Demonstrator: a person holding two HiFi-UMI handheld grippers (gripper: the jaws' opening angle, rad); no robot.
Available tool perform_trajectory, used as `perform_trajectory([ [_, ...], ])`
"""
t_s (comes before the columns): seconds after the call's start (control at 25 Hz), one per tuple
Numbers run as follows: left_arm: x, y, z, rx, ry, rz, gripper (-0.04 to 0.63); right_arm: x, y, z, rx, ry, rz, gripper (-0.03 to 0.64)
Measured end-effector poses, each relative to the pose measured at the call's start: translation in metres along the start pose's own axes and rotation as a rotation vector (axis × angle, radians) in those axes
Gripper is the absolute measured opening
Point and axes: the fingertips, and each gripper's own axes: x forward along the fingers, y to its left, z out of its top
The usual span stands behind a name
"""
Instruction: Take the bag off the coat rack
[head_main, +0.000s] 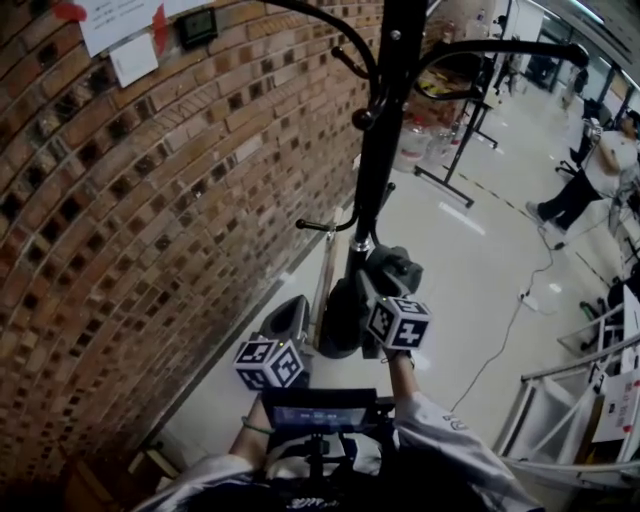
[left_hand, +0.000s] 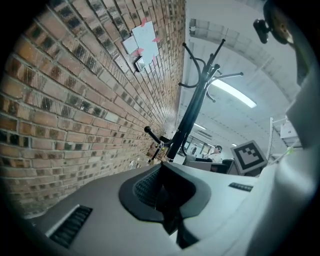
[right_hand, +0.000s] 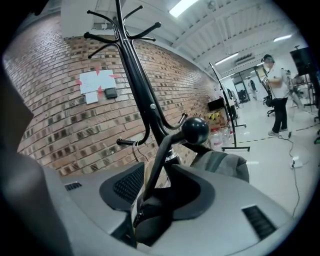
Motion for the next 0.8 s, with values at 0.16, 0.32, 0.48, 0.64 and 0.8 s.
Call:
perform_trajectory([
  [0.16,0.007,0.003,0.002,-0.009,-0.005,0.020,0.008,0.012,-0.004,0.009,-0.011,0.023,-0.043,0.170],
  [0.32,0.010,0.005,0.004,-0.014,-0.003,0.033,0.008,0.020,-0.007,0.016,-0.039,0.035,-0.133,0.170],
  [0.48,0.011,0.009,0.005,-0.010,-0.005,0.038,0.008,0.026,-0.006,0.018,-0.096,0.069,-0.204,0.170],
  [0.64,0.011,0.014,0.007,-0.010,-0.011,0.045,0.008,0.028,-0.005,0.015,-0.127,0.094,-0.187,0.147],
  [0.8,0.011,0.016,0.008,-0.006,-0.015,0.045,0.008,0.029,-0.001,0.013,-0.182,0.077,-0.159,0.098],
])
